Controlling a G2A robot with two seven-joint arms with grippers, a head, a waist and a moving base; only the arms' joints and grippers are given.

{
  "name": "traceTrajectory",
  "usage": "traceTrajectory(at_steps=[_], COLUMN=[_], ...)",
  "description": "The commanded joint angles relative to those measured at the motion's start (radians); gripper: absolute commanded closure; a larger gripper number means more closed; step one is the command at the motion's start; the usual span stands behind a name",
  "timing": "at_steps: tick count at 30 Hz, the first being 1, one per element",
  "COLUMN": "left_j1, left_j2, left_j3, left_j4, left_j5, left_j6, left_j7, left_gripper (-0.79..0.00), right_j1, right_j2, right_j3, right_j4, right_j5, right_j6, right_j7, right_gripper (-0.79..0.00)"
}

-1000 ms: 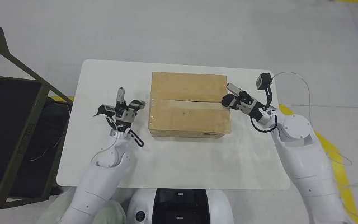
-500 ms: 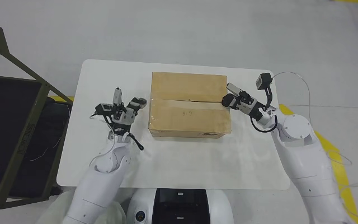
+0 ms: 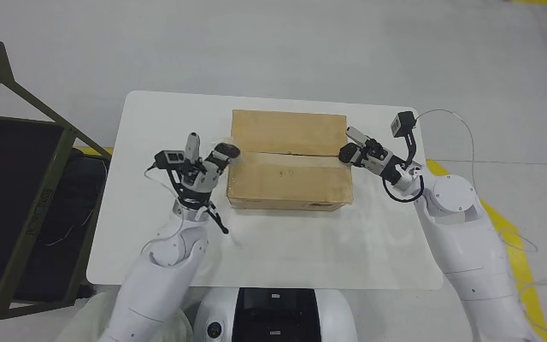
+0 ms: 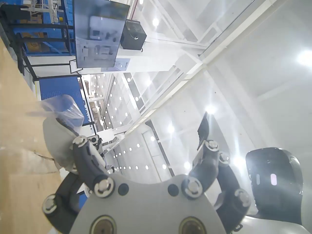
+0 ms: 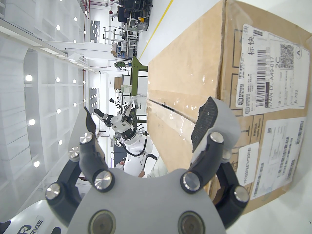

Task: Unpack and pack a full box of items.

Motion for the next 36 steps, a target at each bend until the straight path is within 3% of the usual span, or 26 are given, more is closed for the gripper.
traceTrajectory(at_steps=[1, 11, 20, 26, 36], left_j1=[-0.014, -0.063, -0.054, 0.002, 0.138], left_j2=[-0.004, -0.023, -0.026, -0.015, 0.005], left_j3=[0.019, 0.121, 0.138, 0.080, -0.114], left_j4=[0.000, -0.024, -0.069, -0.129, -0.202], left_j5=[0.027, 0.123, 0.150, 0.118, 0.044], left_j6=[0.013, 0.067, 0.096, 0.098, 0.058], left_j7=[-0.005, -0.033, -0.093, -0.138, -0.147], left_gripper=[-0.785, -0.785, -0.785, -0.785, -0.785], right_j1=[0.000, 0.000, 0.000, 0.000, 0.000], right_j2=[0.000, 0.000, 0.000, 0.000, 0.000], right_j3=[0.000, 0.000, 0.000, 0.000, 0.000], right_j4=[0.000, 0.000, 0.000, 0.000, 0.000], right_j5=[0.000, 0.000, 0.000, 0.000, 0.000], right_j6=[0.000, 0.000, 0.000, 0.000, 0.000], right_j7=[0.000, 0.000, 0.000, 0.000, 0.000], right_gripper=[-0.785, -0.785, -0.785, -0.785, -0.785])
